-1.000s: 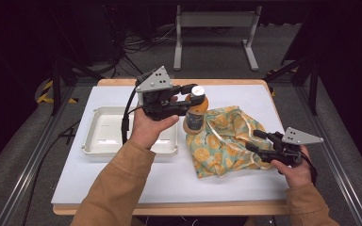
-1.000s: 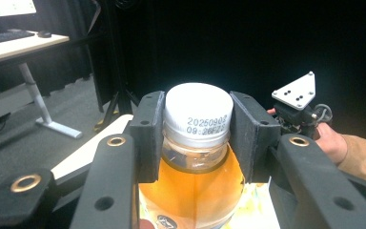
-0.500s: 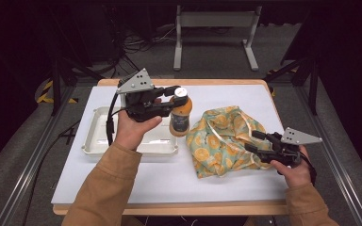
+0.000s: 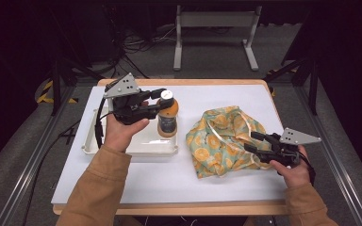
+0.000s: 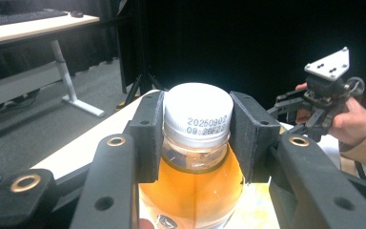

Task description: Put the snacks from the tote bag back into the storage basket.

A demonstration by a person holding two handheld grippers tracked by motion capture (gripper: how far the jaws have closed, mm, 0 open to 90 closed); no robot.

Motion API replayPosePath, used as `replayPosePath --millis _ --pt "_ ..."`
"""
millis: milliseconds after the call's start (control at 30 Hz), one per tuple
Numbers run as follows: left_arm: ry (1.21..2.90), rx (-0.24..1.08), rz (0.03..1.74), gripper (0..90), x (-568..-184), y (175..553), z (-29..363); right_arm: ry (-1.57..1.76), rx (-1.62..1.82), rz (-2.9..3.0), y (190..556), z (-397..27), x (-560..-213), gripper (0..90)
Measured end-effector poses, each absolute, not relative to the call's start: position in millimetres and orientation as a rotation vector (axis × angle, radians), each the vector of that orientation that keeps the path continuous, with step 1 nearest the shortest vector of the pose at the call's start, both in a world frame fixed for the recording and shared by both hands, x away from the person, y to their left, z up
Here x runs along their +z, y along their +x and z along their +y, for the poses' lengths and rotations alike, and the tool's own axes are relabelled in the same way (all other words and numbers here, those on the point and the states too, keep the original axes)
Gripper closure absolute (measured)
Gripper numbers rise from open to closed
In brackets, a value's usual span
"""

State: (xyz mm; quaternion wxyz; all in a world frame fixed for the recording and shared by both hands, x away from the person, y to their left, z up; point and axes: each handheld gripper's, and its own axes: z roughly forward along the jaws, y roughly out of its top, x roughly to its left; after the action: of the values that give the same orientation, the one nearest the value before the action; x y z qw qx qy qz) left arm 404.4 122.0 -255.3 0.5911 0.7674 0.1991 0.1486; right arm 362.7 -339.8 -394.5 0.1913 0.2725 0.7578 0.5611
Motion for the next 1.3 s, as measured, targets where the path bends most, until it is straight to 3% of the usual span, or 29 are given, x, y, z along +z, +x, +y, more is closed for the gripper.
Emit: replayPosePath --millis 1300 --pt "1.808 0.273 0.561 58.7 -328 423 150 0.767 1.604 2.149 363 -336 -395 44.5"
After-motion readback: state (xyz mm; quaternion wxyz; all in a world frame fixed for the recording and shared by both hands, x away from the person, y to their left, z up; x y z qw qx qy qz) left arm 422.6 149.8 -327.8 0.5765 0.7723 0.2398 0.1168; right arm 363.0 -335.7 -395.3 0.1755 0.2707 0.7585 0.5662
